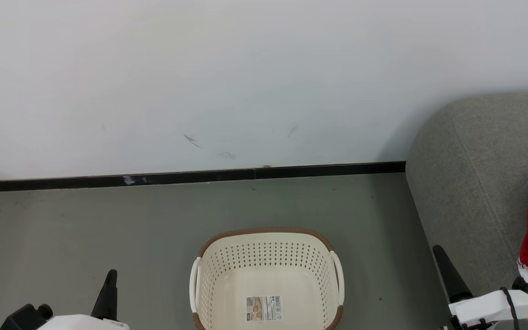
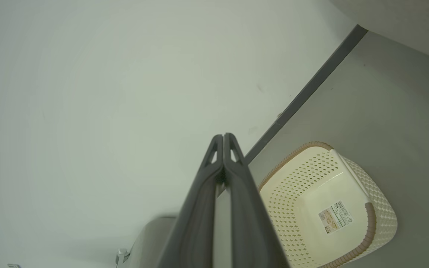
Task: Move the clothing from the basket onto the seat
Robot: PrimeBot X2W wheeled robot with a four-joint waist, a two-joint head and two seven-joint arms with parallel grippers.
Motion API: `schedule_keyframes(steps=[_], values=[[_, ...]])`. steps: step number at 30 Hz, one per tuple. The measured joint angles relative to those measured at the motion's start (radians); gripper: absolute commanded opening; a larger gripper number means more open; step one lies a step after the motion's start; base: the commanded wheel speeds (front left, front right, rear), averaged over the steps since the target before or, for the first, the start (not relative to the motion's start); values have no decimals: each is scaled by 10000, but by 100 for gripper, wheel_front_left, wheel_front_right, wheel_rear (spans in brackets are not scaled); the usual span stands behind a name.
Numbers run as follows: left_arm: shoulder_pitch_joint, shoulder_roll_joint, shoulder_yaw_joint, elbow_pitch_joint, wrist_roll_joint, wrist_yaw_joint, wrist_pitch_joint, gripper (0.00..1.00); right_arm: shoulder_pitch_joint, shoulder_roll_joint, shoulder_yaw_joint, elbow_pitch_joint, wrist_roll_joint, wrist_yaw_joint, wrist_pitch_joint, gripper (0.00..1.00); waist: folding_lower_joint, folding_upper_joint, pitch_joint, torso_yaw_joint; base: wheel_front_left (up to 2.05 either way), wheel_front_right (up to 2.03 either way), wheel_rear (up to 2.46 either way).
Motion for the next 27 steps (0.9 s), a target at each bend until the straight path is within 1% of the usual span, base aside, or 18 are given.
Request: schedule_keyframes(steps=[9, 20, 27], values=[[-142, -19, 196, 88, -897, -221, 226, 0, -96, -98, -79, 84, 1030, 0, 173, 0, -28, -1, 27, -35, 0, 0, 0], [-178, -42, 420, 178, -2011, -464, 454, 0, -281, -161, -199, 199, 2299, 0, 374, 0, -36, -1, 28, -78, 0, 0, 0], [-282, -61, 564, 238, -2708, -709, 663, 0, -390, -221, -299, 299, 3164, 0, 550, 0, -38, -1, 18, -106, 0, 0, 0]])
